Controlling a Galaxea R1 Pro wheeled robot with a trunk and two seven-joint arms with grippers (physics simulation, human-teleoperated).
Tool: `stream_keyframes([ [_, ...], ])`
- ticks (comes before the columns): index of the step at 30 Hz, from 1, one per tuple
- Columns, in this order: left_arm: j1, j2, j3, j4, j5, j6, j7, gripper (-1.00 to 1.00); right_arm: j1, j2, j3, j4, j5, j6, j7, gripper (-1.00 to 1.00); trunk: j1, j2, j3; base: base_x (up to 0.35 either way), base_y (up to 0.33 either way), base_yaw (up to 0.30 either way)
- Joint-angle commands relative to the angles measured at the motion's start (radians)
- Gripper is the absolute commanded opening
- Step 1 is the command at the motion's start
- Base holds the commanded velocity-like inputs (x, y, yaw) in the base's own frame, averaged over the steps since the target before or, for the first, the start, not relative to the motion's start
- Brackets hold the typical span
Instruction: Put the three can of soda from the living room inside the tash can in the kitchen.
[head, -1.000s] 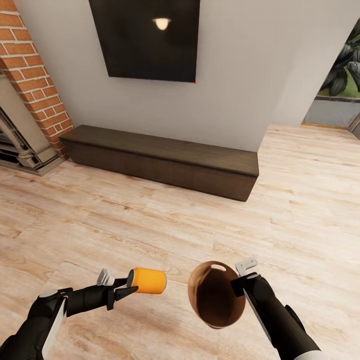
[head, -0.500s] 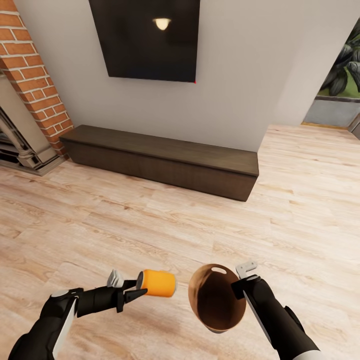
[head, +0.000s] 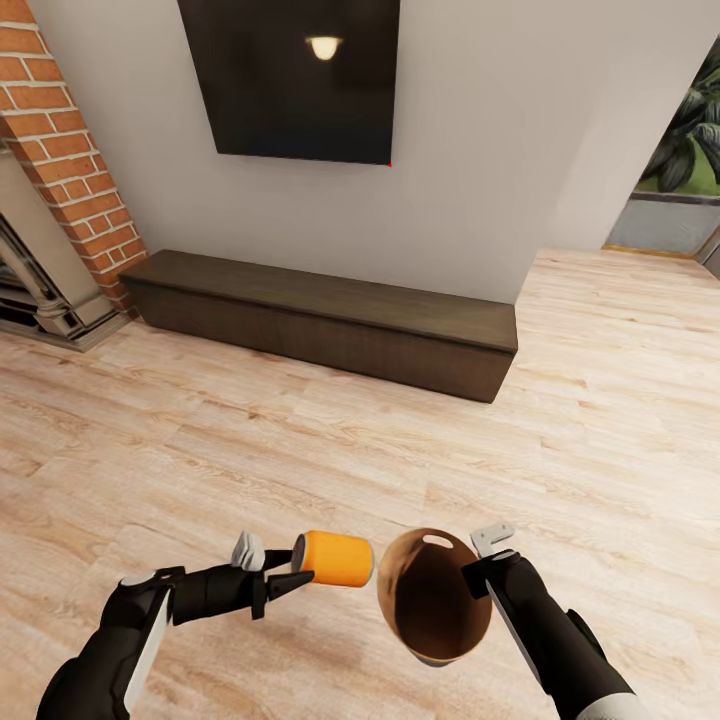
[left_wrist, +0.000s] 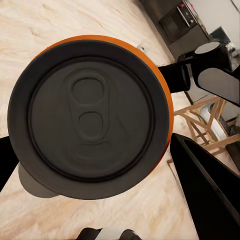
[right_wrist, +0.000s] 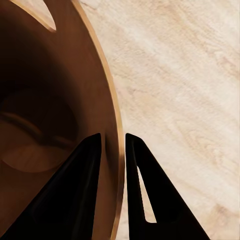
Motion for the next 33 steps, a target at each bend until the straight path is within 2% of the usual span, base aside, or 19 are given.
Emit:
stream_keyframes([
  [1, 0.000, 0.000, -0.001, -0.003, -0.001, -0.001, -0.001, -1.00, -0.001, 0.000, 0.000, 0.001, -0.006, 0.000, 0.005, -1.00, 0.000, 0.000, 0.000, 0.000, 0.000, 0.000],
  [9, 0.000, -0.002, -0.006, -0.016, -0.001, 0.000, -0.001, -1.00, -0.004, 0.001, 0.000, 0.008, -0.006, -0.001, 0.005, -1.00, 0.000, 0.000, 0.000, 0.000, 0.000, 0.000],
  [15, 0.000, -0.003, -0.039, -0.028, -0.001, 0.001, 0.000, -1.00, -0.005, 0.000, 0.000, 0.019, -0.006, -0.002, 0.005, -1.00, 0.000, 0.000, 0.000, 0.000, 0.000, 0.000],
  [26, 0.000, -0.003, -0.047, -0.038, 0.000, 0.002, -0.001, -1.00, -0.024, 0.001, 0.000, 0.062, -0.006, -0.030, 0.005, -1.00, 0.000, 0.000, 0.000, 0.000, 0.000, 0.000],
  [31, 0.000, -0.004, -0.055, -0.038, 0.031, 0.001, 0.000, -1.00, -0.025, 0.001, 0.000, 0.065, -0.006, -0.031, 0.005, -1.00, 0.000, 0.000, 0.000, 0.000, 0.000, 0.000],
  [33, 0.000, -0.003, -0.072, -0.038, 0.056, 0.001, 0.000, -1.00, -0.026, 0.002, 0.000, 0.066, -0.006, -0.031, 0.005, -1.00, 0.000, 0.000, 0.000, 0.000, 0.000, 0.000],
])
